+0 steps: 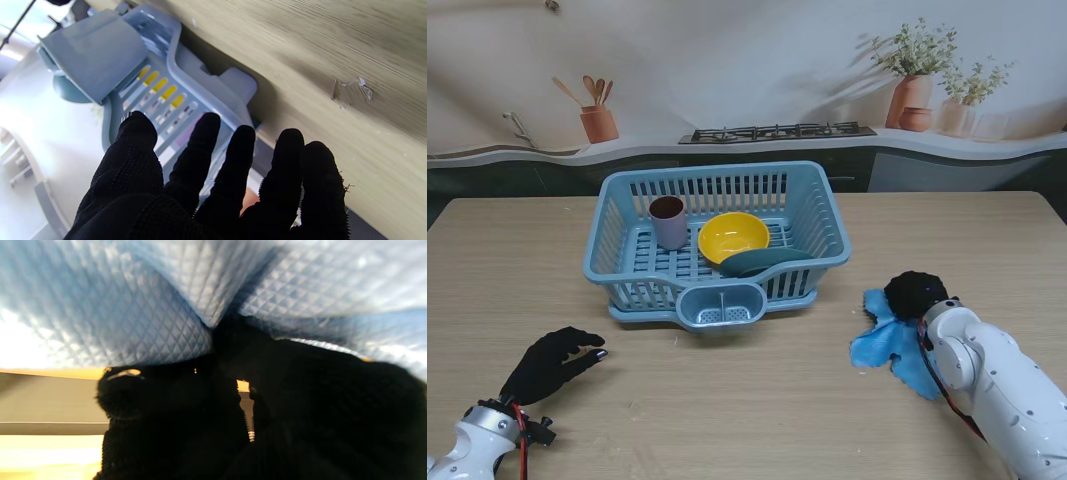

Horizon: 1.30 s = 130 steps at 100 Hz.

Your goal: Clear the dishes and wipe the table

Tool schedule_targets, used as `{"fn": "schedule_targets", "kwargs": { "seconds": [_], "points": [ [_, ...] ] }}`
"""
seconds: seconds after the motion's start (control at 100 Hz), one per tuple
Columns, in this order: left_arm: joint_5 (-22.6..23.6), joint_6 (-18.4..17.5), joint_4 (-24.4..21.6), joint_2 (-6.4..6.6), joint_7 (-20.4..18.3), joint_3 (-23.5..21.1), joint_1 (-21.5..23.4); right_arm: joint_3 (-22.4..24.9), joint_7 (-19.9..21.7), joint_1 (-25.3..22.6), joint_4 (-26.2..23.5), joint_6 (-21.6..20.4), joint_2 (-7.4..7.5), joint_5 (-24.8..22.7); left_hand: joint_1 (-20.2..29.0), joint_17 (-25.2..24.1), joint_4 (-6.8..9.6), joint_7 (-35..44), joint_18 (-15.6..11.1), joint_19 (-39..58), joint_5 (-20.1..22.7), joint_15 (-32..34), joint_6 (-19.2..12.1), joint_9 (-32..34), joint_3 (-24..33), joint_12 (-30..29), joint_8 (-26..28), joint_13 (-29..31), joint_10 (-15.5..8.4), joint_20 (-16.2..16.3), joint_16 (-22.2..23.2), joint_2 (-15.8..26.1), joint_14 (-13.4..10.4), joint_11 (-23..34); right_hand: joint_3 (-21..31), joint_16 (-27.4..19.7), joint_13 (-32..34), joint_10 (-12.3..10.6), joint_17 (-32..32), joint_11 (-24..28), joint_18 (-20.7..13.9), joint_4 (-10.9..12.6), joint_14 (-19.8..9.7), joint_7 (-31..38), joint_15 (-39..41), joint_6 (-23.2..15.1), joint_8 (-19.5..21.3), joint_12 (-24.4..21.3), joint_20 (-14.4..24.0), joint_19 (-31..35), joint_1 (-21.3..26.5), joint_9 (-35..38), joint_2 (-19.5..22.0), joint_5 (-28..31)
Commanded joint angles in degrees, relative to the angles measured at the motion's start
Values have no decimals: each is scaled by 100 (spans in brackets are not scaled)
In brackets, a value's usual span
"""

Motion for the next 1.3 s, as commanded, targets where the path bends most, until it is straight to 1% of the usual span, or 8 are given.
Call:
{"fn": "schedule_targets", "kwargs": {
  "seconds": [0.0,0.17,0.38,0.49,0.6,0.76,0.93,1.29],
  "points": [
    [-12,-16,-37,-23,-79,-5,36,75,112,-280,-19,-125,118,-74,104,-43,101,7,-71,-78,-78,-29,-128,-29,94,-115,37,2,-162,-88,-3,97,-65,-10,181,-2,94,-168,-76,-33,-516,79,158,22,136,224,-52,-66,81,54,301,71,28,43],
    [-4,-22,-35,-23,-80,-10,43,627,268,-856,-324,-497,158,-235,108,-43,101,8,-71,-78,-77,-30,-129,-24,92,-114,37,2,-165,-88,-4,93,-69,-7,188,-10,89,-163,-87,-26,-520,81,171,24,145,232,-48,-68,81,60,310,65,21,39],
    [-2,-20,-29,-22,-80,-5,37,1200,716,-1603,-932,-929,150,-156,109,-43,101,7,-71,-78,-78,-28,-127,-28,89,-115,37,5,-157,-88,-4,92,-72,-10,195,-14,91,-151,-91,-23,-503,80,184,30,152,248,-42,-70,82,67,309,70,7,35],
    [-15,-14,-29,-19,-98,0,36,1285,950,-1857,-1182,-1028,134,25,106,-43,101,6,-71,-78,-80,-28,-125,-25,86,-114,37,3,-166,-88,-3,95,-59,-8,197,-15,93,-147,-94,-22,-497,79,190,33,156,244,-40,-70,84,70,307,72,6,35],
    [-22,-21,-22,-17,-112,-1,35,1177,1069,-1904,-1267,-1050,127,167,110,-43,102,10,-71,-78,-70,-24,-125,-22,85,-114,38,9,-179,-88,-2,96,-73,-6,197,-17,92,-155,-94,-23,-488,79,188,36,156,237,-38,-70,85,70,307,75,7,41],
    [-5,-35,9,-30,-42,7,36,834,1144,-1668,-1173,-1011,136,273,112,-43,102,8,-71,-78,-74,-29,-128,-28,82,-114,37,1,-166,-88,-4,90,-68,-9,194,-20,97,-167,-88,-28,-502,79,176,36,156,236,-37,-70,82,63,305,74,7,41],
    [4,-39,16,-39,6,14,37,366,1042,-1157,-883,-762,119,400,114,-43,103,6,-71,-78,-80,-27,-121,-31,85,-114,36,4,-157,-88,-3,100,-67,-9,188,-21,97,-168,-88,-30,-508,78,174,34,155,231,-37,-68,80,59,303,74,10,39],
    [11,-37,26,-41,18,12,32,-778,379,249,121,-124,44,521,114,-43,103,7,-71,-78,-76,-24,-127,-31,75,-114,36,6,-158,-88,-2,103,-69,-9,175,-19,75,-186,-94,-22,-535,77,153,30,161,220,-36,-58,83,63,301,50,38,33]
  ]
}}
